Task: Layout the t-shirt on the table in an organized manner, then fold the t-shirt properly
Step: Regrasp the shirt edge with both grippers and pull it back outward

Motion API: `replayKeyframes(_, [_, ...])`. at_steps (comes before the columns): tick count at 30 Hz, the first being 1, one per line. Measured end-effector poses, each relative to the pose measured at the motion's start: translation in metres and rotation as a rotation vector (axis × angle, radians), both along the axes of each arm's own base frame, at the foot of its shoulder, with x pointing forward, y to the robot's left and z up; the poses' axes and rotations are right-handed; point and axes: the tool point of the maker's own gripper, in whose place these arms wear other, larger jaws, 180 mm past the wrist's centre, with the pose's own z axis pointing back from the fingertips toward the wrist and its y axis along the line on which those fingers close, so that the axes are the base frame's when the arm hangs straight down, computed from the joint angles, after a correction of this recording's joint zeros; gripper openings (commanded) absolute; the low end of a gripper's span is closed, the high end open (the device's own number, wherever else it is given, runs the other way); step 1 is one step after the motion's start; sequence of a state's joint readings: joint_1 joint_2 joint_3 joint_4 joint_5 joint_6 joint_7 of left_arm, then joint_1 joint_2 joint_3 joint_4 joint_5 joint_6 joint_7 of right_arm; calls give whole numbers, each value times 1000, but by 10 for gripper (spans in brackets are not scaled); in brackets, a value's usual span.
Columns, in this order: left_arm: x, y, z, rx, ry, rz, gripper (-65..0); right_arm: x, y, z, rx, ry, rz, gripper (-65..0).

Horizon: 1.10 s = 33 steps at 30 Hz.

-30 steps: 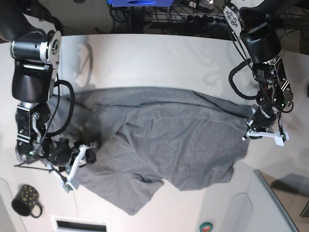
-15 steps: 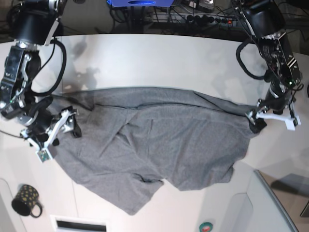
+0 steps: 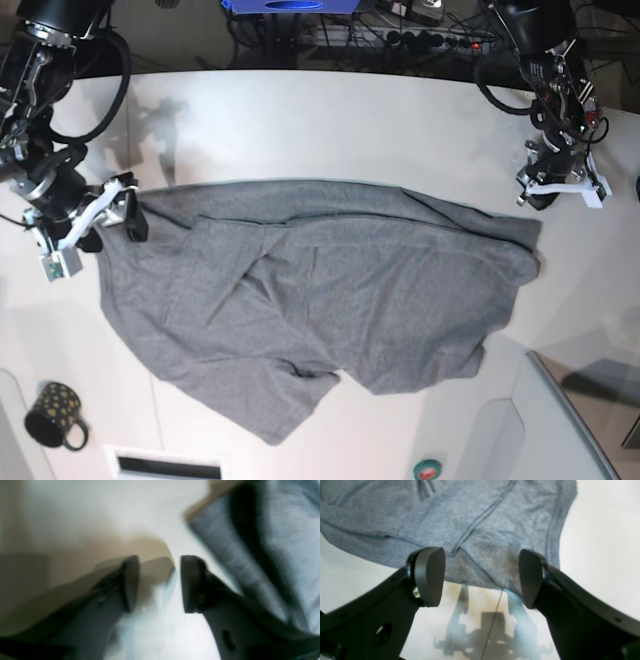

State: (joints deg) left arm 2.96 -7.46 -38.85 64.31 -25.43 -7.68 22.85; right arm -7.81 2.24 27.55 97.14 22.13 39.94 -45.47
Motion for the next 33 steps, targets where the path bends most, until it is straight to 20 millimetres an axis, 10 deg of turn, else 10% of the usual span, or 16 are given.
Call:
replayKeyframes(14, [20,1,14,-87,-109,61,-168,-6,0,-4,0,17,0,-221])
replayKeyframes(23, [60,-22,1,-133,-100,-12,-165,-6,-4,-4,-10,16,1,-222])
replayKeyframes(33, [57,-21,0,-134,-103,-8,-168,-8,-22,-2,-21,14,-50,-222])
